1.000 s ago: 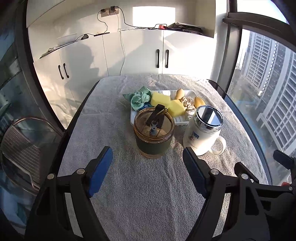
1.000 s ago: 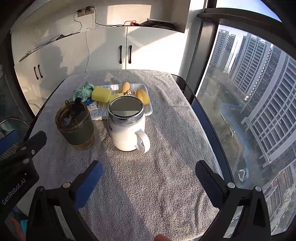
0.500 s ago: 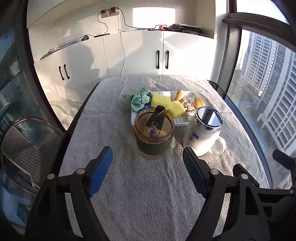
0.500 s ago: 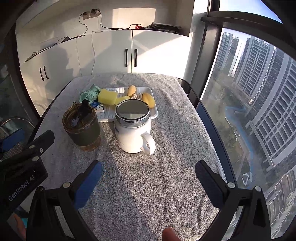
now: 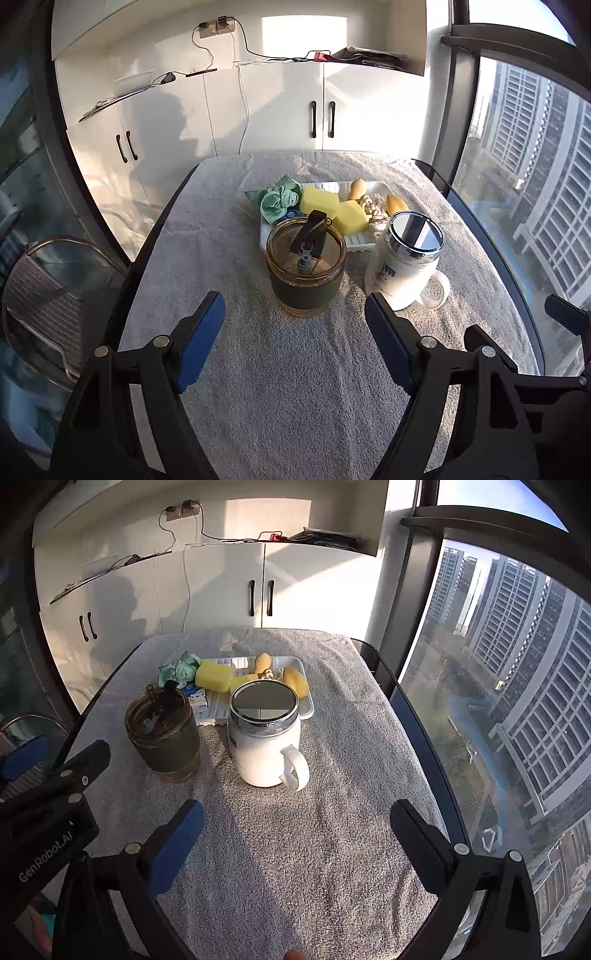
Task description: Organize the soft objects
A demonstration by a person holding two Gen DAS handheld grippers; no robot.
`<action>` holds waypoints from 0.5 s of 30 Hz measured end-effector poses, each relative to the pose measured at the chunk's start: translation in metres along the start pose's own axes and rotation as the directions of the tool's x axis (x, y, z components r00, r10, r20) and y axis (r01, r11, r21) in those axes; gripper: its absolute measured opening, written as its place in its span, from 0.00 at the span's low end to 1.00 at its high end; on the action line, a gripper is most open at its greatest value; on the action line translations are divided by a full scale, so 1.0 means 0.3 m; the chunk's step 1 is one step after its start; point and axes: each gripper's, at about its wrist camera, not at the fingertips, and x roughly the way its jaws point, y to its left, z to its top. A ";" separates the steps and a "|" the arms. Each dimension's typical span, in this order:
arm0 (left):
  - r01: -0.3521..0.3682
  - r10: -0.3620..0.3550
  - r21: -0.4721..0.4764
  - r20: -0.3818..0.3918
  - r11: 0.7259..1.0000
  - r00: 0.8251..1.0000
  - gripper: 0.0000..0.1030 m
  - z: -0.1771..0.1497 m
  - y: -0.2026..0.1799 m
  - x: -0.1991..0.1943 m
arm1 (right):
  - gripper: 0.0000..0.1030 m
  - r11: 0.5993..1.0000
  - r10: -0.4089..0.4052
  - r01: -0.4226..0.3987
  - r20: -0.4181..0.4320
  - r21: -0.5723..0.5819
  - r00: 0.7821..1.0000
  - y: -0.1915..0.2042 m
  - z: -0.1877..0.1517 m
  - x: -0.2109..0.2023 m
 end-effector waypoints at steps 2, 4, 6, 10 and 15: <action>-0.001 0.001 0.003 0.002 1.000 1.000 0.75 -0.001 -0.003 -0.002 | 1.00 1.000 0.000 0.000 0.001 0.001 1.000 0.000 -0.001 -0.002; -0.005 0.005 0.005 0.002 1.000 1.000 0.75 -0.002 -0.003 -0.003 | 1.00 1.000 0.000 0.000 0.001 0.000 1.000 -0.001 -0.001 -0.001; -0.005 0.005 0.005 0.002 1.000 1.000 0.75 -0.001 -0.003 -0.004 | 1.00 1.000 -0.001 0.001 0.000 0.004 1.000 -0.002 -0.002 -0.001; -0.004 0.004 0.006 -0.001 1.000 1.000 0.75 -0.001 -0.002 -0.003 | 1.00 1.000 -0.001 0.001 0.000 0.005 1.000 -0.005 -0.001 -0.002; 0.002 -0.002 0.006 -0.002 1.000 1.000 0.75 0.001 -0.003 -0.005 | 1.00 1.000 -0.003 0.003 0.002 0.005 1.000 -0.005 0.000 -0.003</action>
